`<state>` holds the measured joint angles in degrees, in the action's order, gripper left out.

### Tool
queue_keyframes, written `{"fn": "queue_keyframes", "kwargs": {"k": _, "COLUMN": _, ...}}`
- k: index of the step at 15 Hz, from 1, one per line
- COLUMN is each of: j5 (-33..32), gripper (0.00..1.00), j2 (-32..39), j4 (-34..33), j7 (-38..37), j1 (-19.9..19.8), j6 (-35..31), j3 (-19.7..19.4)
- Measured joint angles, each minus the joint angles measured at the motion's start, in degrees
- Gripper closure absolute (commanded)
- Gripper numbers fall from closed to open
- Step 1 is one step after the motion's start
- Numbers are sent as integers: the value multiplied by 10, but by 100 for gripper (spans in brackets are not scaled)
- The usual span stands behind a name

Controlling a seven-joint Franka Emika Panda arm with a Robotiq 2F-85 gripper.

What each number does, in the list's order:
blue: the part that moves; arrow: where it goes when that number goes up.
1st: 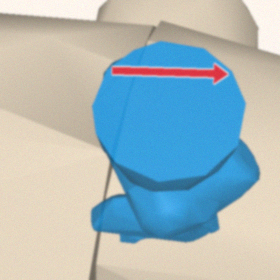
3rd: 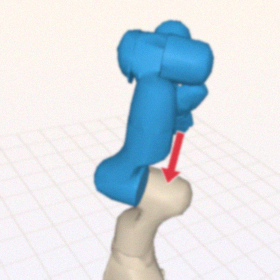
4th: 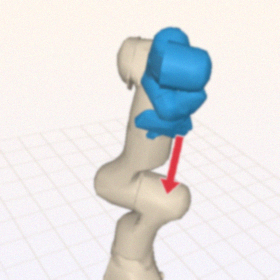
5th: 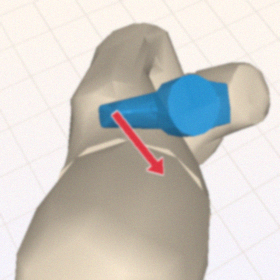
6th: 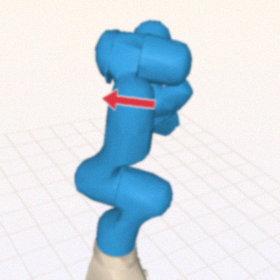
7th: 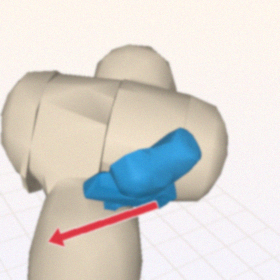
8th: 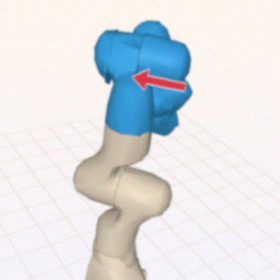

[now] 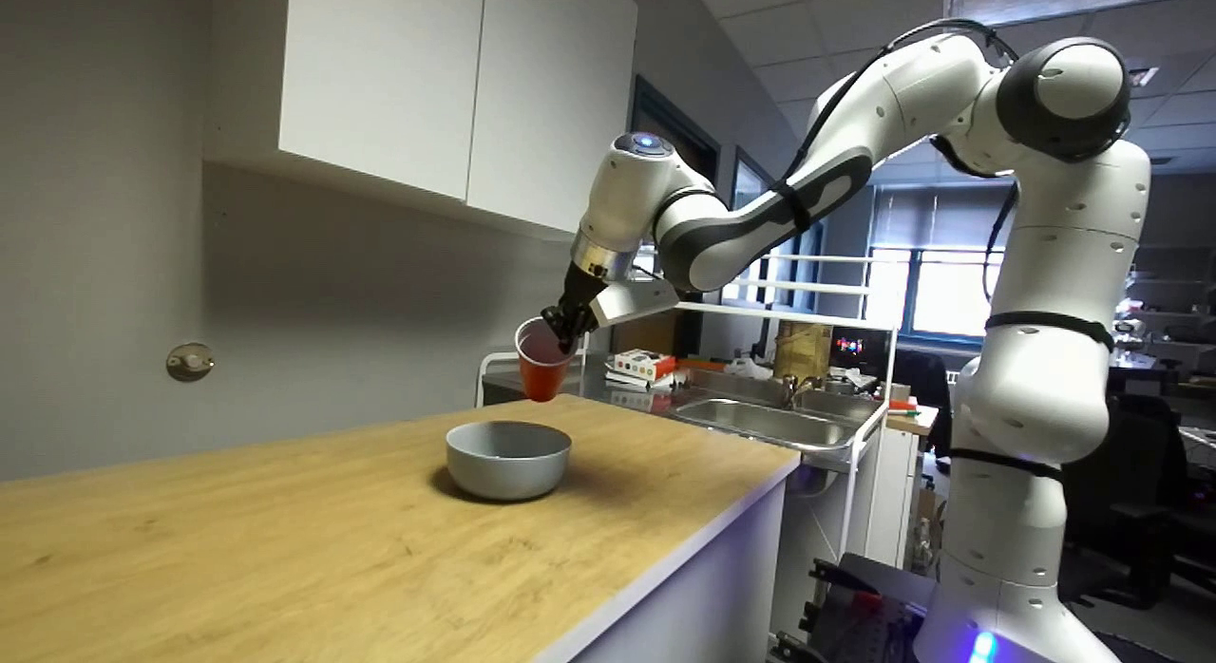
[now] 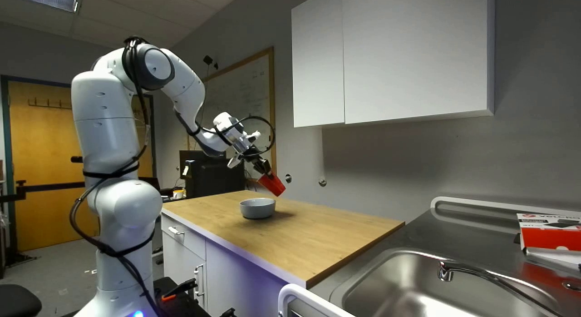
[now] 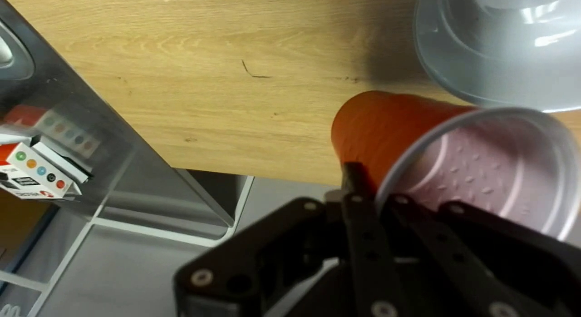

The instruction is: Pour the beans from the cup into the bowl

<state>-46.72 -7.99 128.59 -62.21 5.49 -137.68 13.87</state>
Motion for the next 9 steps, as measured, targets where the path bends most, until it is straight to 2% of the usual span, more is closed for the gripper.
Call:
{"fn": "queue_keyframes", "kwargs": {"k": 3, "j5": -62, "gripper": 97, "j2": -7, "j4": 6, "j7": -61, "j1": 11, "j6": -1, "j3": 6}}
{"fn": "queue_keyframes", "kwargs": {"k": 9, "j5": -291, "gripper": 98, "j2": -47, "j4": 18, "j7": -234, "j1": 35, "j6": 6, "j3": 32}}
